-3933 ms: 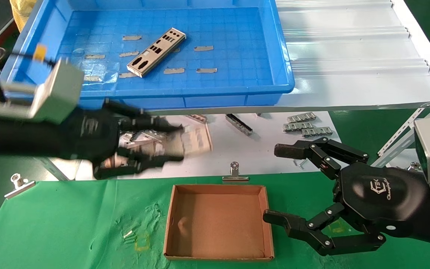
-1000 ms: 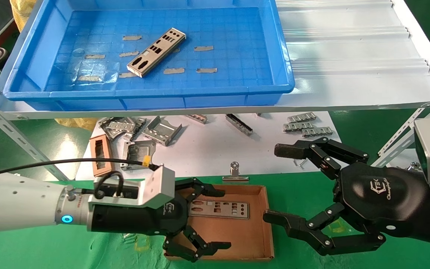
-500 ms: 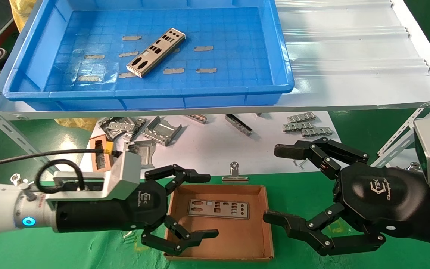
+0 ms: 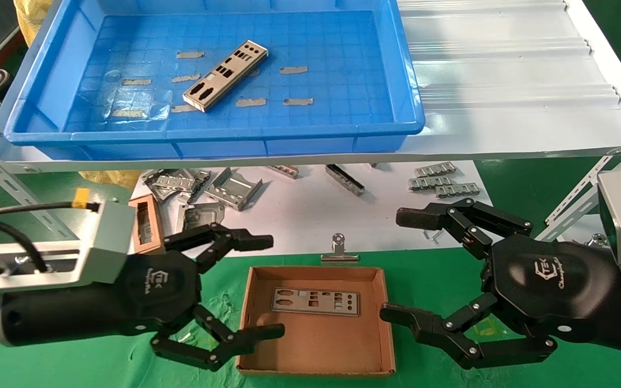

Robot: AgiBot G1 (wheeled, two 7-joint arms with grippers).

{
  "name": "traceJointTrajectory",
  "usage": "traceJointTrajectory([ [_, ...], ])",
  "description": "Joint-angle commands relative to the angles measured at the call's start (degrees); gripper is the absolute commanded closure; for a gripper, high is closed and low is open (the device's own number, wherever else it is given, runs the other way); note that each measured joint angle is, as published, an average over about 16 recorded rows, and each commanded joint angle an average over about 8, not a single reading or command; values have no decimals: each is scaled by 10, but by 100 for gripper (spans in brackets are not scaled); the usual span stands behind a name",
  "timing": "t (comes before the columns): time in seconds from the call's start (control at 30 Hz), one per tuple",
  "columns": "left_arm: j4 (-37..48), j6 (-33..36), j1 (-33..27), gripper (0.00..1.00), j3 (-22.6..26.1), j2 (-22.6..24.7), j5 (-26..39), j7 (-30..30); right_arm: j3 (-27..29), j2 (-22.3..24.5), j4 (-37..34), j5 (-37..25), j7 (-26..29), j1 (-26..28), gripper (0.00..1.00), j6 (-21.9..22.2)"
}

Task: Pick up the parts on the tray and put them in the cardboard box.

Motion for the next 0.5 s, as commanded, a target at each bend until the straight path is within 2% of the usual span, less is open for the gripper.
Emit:
traceJointTrajectory([
  [0.03,-12,2,7,0,-12,-9,-4,-8,0,0,0,0,0,0,0,0],
  [0.5,-97,19,55,0,-97,-73,-36,-68,0,0,0,0,0,0,0,0],
])
